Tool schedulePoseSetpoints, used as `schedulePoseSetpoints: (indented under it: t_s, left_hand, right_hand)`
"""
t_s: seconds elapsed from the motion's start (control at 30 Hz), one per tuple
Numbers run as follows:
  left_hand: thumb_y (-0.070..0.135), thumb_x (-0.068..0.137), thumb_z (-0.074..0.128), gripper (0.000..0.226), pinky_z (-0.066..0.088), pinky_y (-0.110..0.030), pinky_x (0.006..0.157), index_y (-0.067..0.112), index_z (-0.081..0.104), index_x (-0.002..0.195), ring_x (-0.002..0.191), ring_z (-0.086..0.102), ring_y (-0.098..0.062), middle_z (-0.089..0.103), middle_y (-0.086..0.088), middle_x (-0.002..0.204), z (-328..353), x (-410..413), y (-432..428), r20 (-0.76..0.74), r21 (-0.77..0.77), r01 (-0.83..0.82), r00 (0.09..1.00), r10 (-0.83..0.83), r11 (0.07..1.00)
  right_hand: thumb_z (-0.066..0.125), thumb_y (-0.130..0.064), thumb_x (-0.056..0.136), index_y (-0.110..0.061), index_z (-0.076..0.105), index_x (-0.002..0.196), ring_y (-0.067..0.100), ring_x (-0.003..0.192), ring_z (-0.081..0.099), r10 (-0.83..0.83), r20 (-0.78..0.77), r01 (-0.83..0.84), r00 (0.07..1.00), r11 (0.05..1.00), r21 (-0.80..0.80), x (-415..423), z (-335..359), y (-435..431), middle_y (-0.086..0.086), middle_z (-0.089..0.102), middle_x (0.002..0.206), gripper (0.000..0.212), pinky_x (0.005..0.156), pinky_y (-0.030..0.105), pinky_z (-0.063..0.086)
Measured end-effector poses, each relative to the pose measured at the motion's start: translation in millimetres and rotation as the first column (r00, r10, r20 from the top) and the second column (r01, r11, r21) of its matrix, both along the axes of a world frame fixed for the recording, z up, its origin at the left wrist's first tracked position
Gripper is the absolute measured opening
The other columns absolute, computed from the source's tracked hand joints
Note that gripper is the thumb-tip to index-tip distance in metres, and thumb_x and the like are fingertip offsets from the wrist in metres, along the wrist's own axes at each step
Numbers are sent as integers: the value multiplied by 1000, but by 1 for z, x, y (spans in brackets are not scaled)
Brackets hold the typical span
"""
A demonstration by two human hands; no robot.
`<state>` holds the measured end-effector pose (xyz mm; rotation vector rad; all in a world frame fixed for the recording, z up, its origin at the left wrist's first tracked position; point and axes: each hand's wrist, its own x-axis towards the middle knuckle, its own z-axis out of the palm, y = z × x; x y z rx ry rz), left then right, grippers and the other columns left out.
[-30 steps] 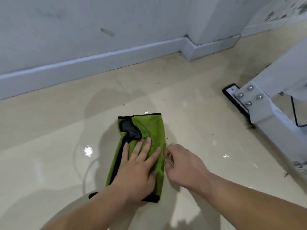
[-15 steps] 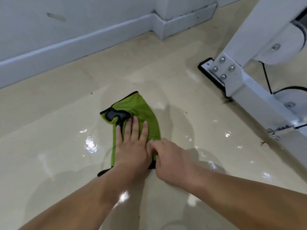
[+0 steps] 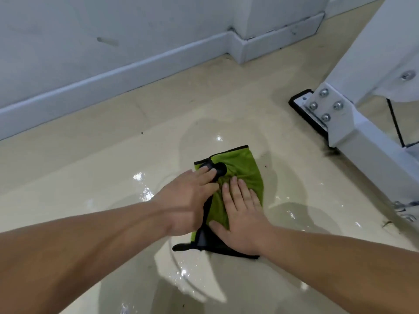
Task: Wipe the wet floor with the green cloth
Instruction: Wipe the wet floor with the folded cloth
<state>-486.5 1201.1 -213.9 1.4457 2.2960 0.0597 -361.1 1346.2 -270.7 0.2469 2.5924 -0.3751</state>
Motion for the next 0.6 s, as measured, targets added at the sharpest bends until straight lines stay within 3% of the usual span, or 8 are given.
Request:
schedulePoseSetpoints:
  t_s: [0.03,0.07,0.13,0.23,0.37,0.47,0.6]
  left_hand:
    - [22,89,34,48,43,-46,109,14,62,127,141,44,-32,51,-8,147,9,-4,-2,-10,8,-15,1000,15,1000]
    - [25,91,33,50,41,-46,111,13,60,131,142,42,-33,48,-10,148,17,-8,-2,-36,-52,-28,999,26,998]
    - [26,98,45,58,20,-42,126,15,37,155,157,14,-32,19,-13,168,22,-17,8,-119,-207,-59,992,34,977]
    - [27,100,50,74,3,-43,129,17,12,164,160,-10,-31,-9,-12,174,21,-27,38,-179,-328,-156,979,100,932]
    - [22,98,51,80,3,-45,130,16,7,164,160,-12,-31,-14,-12,174,8,-34,69,-181,-288,-250,962,204,924]
    - [20,97,50,81,1,-44,130,17,5,164,160,-13,-32,-17,-12,173,3,-24,73,-89,-167,-366,930,356,915]
    - [25,102,50,78,-4,-36,129,23,5,165,160,-13,-25,-21,-4,173,9,-7,37,16,-32,-306,952,306,952]
  right_hand:
    - [3,-78,91,-15,-28,157,23,148,-40,9,-5,-9,1000,999,36,-2,-7,-1,8,-42,160,96,124,46,-18]
    - [1,-81,88,-17,-28,157,22,147,-41,36,-29,-34,999,998,54,-6,-9,2,8,-42,160,98,124,47,-19]
    - [8,-84,89,-22,-25,159,20,149,-38,74,-64,-70,995,996,59,-20,-11,24,6,-38,163,98,124,46,-18]
    - [15,-86,87,-26,-19,161,19,152,-32,-18,-97,26,995,997,77,-59,-7,73,4,-33,166,101,125,45,-16]
    - [12,-89,85,-25,-18,161,21,154,-28,-142,-107,153,984,982,110,-95,-10,116,5,-31,167,104,125,46,-15]
    - [8,-91,82,-24,-18,161,22,154,-27,-266,-99,277,959,954,116,-111,-14,137,6,-30,167,106,124,47,-14]
    - [5,-86,87,-19,-15,162,27,155,-22,-510,-121,523,852,841,141,-128,-16,144,13,-27,167,103,126,50,-11]
